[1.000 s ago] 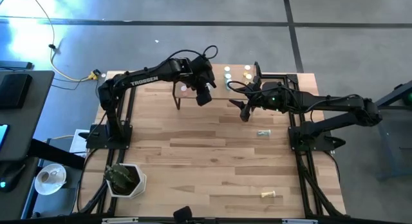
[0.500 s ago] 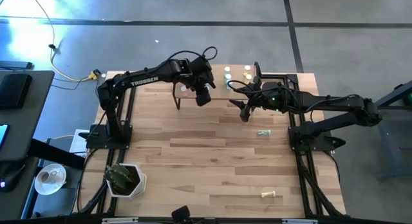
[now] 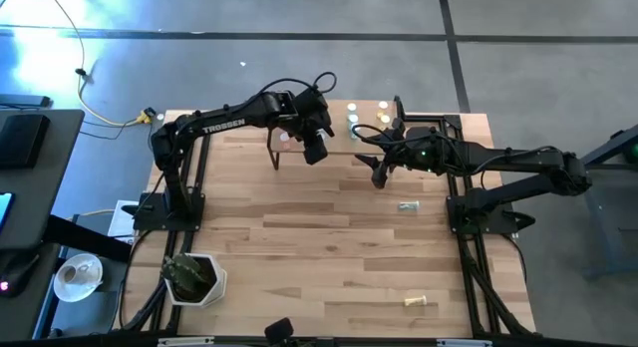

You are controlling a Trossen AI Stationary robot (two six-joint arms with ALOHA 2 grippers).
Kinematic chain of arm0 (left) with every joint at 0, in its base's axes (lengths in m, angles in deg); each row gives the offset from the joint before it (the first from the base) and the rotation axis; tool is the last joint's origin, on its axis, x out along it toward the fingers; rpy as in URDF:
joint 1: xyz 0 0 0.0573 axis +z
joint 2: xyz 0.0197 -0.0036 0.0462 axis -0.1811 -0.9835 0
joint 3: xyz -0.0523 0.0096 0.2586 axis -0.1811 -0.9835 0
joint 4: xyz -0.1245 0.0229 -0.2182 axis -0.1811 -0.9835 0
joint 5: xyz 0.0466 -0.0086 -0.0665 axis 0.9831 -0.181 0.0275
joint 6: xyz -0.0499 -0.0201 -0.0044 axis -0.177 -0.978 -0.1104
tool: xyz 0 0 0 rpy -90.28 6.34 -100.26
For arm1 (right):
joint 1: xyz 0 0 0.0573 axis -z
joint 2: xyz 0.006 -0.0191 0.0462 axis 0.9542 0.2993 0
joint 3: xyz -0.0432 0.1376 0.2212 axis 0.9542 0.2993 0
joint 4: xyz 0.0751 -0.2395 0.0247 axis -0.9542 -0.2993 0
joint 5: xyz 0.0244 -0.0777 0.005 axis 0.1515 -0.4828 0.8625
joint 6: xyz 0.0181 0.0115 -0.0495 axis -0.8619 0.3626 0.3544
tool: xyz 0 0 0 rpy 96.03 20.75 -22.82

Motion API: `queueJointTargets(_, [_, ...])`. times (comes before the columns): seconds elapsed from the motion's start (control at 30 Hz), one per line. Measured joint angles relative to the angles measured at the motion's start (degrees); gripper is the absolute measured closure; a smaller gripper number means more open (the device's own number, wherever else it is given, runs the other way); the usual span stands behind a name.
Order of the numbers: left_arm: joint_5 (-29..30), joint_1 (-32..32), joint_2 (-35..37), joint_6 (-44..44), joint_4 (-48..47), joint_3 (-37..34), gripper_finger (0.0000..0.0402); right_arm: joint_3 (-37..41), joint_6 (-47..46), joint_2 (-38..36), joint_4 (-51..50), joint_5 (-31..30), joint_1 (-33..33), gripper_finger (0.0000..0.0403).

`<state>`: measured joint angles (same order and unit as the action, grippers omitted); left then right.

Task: Pick and place medicine bottles onto shelf by color
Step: Put the blue pill bottle on the shelf aligned with the other blue pill bottles, then put the green pill bottle on the shelf aligned with the other green pill bottles

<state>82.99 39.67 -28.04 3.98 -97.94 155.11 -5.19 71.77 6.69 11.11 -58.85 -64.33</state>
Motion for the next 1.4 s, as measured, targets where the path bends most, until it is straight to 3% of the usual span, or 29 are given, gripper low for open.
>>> queueJointTargets(0.57, [0.04,0.00,-0.28,0.08,-0.46,-0.20,0.0244,0.00,0.02,0.00,-0.01,0.00,0.00,0.0178])
queueJointTargets(1.4, [0.28,0.00,2.35,0.47,-0.52,-0.02,0.0243,0.00,0.04,0.00,-0.33,0.00,0.00,0.0178])
